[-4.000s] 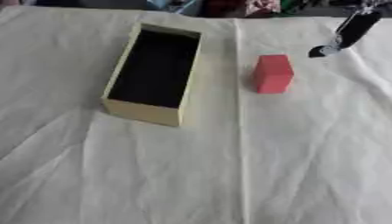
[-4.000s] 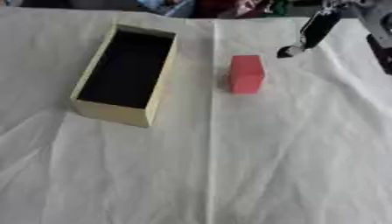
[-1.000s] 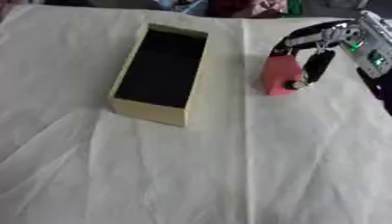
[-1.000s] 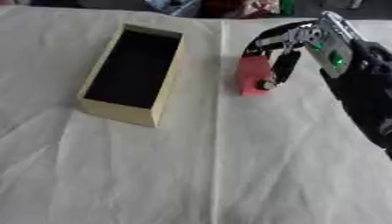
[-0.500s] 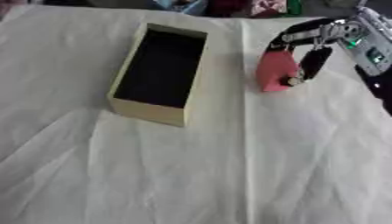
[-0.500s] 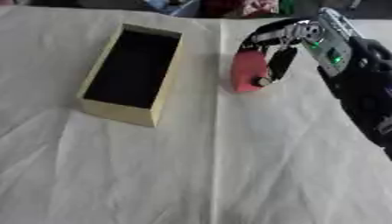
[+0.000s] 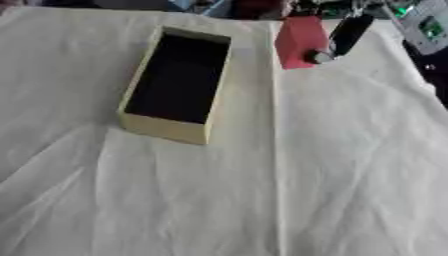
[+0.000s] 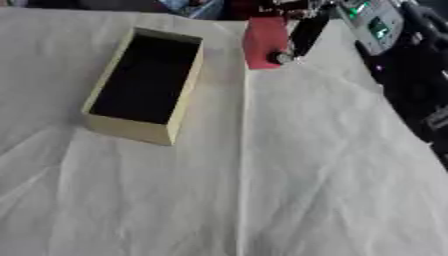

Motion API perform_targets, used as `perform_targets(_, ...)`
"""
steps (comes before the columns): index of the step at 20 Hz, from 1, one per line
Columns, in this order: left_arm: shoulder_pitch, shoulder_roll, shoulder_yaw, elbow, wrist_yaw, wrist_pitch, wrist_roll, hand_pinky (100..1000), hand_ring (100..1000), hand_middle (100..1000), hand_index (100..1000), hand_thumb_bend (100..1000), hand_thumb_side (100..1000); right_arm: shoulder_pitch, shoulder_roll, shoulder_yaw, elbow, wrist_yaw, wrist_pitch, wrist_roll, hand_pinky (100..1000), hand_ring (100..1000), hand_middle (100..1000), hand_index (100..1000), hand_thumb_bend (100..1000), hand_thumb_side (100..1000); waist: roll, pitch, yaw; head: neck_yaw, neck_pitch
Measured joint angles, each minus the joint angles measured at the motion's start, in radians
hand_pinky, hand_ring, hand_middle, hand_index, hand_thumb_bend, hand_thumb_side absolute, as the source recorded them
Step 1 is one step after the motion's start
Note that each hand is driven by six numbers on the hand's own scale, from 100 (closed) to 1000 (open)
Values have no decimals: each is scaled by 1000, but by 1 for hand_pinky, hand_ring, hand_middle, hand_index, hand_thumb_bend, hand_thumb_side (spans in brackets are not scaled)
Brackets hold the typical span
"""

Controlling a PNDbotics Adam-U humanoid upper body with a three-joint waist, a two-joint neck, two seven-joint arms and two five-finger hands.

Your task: Pick up objects on the table and place them in the box.

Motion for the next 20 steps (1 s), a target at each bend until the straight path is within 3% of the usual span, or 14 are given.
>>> perform_targets(10, -7, -1, -13, 0, 13, 0, -14, 570, 541, 521, 664, 157, 100, -89, 158, -38, 75, 87, -4, -41, 787, 788, 596, 714, 100, 100, 0, 0, 35, -55, 0)
perform_targets(20, -19, -10, -26, 0, 23, 1, -30, 569, 541, 521, 664, 158, 100, -100, 318, -103, 178, 187, -1, -114, 791, 782, 595, 715, 100, 100, 0, 0, 73, -102, -4)
